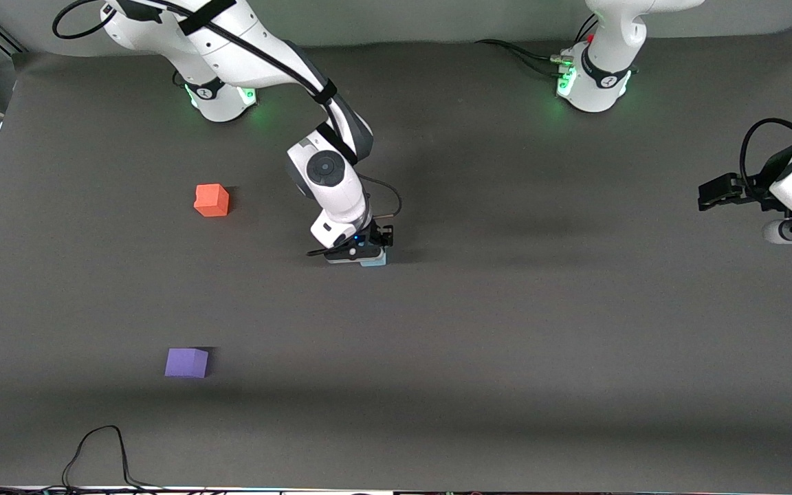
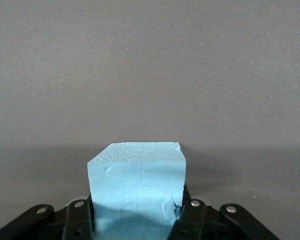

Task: Place blue block between orange and purple blocks
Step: 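Carry the blue cube with the right gripper toward the orange cube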

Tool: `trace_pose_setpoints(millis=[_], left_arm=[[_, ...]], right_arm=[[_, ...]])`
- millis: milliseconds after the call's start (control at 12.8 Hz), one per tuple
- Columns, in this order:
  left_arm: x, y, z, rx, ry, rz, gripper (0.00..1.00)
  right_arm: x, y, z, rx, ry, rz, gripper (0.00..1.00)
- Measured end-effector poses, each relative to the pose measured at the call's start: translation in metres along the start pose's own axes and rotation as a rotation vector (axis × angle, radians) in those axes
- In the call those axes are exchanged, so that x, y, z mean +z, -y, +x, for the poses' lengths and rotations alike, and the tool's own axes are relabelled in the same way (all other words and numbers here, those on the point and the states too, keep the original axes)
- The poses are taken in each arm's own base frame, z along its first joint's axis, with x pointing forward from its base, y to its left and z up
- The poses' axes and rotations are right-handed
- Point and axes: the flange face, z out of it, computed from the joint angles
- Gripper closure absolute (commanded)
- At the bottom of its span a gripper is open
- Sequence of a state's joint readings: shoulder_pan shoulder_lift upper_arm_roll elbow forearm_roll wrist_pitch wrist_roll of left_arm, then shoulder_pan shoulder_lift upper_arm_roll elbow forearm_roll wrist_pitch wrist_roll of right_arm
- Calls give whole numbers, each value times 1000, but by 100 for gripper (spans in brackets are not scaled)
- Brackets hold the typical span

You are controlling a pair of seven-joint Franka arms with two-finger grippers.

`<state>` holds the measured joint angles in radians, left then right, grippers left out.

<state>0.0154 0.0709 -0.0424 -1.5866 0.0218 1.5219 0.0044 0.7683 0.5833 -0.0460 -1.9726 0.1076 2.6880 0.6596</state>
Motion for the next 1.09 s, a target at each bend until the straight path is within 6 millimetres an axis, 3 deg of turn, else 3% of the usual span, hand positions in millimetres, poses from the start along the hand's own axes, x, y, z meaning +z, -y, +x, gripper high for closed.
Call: trace_pose_setpoints(millis=[156,312,468,780,936,1092], left_arm=[[0,-4,0,6,0,1,0],[0,-8,0,14,0,2,0],[0,-9,0,16,0,3,0],[0,-5,0,7,0,2,0],[0,-5,0,7,0,1,0],[0,-5,0,7,0,1,0]], right_arm=[[-5,-7,10,-15,22,-49,95],[-38,-5,31,-15,60,-103,95],[-106,9,50,-9,75,-106,95],[-258,14,75,16,141,-83,95],[-304,-1,92,12,174,-54,95],[-321,-44,113,-32,198,-62,95]])
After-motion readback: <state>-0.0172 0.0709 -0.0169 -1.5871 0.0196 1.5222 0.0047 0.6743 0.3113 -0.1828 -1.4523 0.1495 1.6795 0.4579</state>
